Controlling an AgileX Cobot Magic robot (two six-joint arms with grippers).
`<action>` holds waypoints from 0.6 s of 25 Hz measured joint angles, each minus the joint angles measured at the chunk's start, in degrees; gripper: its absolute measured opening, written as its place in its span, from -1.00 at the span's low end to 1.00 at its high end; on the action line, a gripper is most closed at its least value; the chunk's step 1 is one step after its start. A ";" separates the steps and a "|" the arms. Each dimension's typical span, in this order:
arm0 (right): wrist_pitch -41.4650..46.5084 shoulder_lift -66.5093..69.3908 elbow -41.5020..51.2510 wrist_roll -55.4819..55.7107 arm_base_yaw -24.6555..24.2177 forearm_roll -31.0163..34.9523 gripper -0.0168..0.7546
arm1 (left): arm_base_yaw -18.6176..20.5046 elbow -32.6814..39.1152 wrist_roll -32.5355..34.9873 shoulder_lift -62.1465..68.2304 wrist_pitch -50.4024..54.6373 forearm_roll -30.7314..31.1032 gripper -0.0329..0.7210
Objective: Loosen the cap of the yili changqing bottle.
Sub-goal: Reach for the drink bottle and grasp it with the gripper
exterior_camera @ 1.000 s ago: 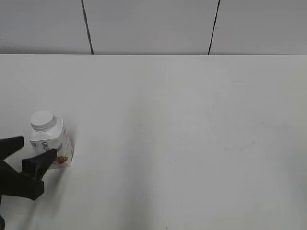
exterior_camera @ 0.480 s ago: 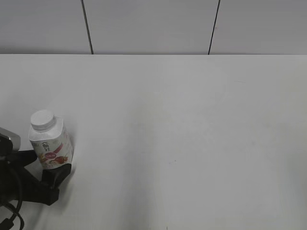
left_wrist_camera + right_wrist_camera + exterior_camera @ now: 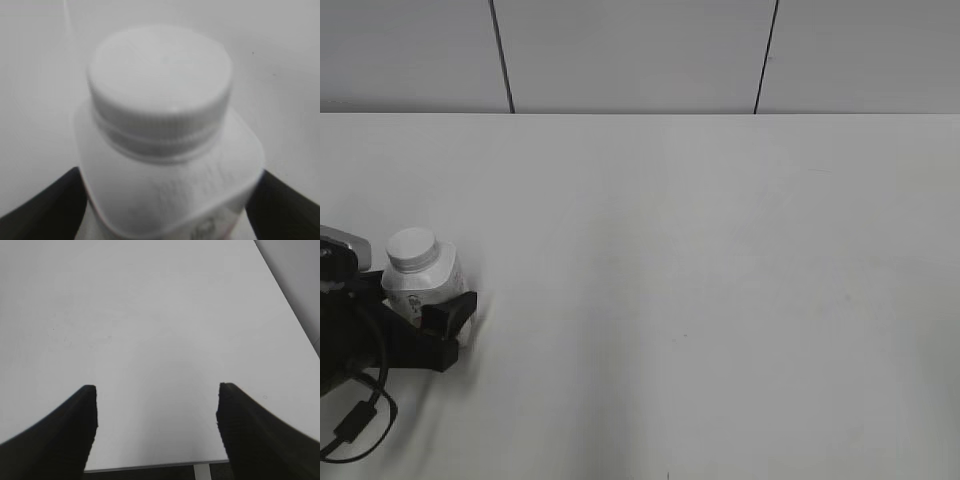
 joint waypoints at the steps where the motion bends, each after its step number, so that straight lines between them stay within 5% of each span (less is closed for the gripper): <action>1: 0.00 0.00 0.00 0.00 0.00 0.00 0.56 | 0.00 -0.37 0.00 0.00 0.01 -0.81 0.64; 8: 0.00 0.00 0.00 0.00 0.00 0.00 0.56 | 0.00 -0.73 0.00 0.02 0.01 0.02 0.63; 15: 0.00 0.00 0.00 0.00 0.00 0.04 0.56 | 0.00 1.74 0.00 0.02 -0.58 0.80 0.36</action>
